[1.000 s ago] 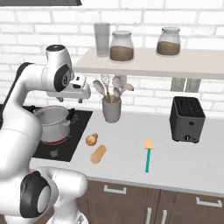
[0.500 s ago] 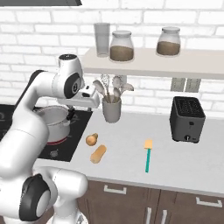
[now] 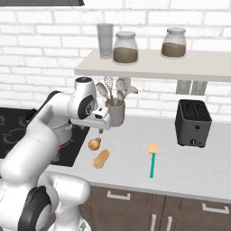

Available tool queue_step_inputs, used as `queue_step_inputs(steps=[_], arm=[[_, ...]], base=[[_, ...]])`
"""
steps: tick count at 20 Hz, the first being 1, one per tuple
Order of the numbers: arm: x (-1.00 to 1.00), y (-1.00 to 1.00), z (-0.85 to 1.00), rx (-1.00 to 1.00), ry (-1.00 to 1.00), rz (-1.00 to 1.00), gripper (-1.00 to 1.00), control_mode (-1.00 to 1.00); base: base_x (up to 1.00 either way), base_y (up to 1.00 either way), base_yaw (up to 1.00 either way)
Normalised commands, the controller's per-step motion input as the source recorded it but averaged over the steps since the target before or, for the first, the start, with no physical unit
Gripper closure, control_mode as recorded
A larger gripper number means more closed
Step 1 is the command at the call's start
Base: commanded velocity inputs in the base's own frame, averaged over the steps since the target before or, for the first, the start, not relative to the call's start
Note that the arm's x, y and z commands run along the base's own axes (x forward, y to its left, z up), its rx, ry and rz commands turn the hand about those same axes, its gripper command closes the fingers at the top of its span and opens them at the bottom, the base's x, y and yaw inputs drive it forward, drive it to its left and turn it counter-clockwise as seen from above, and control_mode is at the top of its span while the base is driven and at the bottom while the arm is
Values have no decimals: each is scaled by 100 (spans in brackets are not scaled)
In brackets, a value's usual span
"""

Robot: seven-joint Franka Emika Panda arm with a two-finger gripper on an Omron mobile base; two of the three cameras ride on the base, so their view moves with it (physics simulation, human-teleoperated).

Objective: Put the squash and squash in the pot. Retrieve the spatula and lightly stir the vegetables in the pot.

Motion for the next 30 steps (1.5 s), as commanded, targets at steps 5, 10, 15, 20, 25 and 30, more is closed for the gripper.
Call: queue_step_inputs(steps=[5,10,15,20,25,30], arm=[[1,-10,-75,0,4,-2,-100,-100],[0,-12,-69,0,2,-1,-100,-100],[0,-18,-51,0,0,-2,-100,-100],[14,-5,-39,0,0,0,-100,-100],[33,0,-23,0,0,0,-100,-100],[24,0,-26,0,0,0,-100,-100]], base=[[0,0,0],[0,0,0],[0,0,0],[0,0,0],[0,0,0],[0,0,0]])
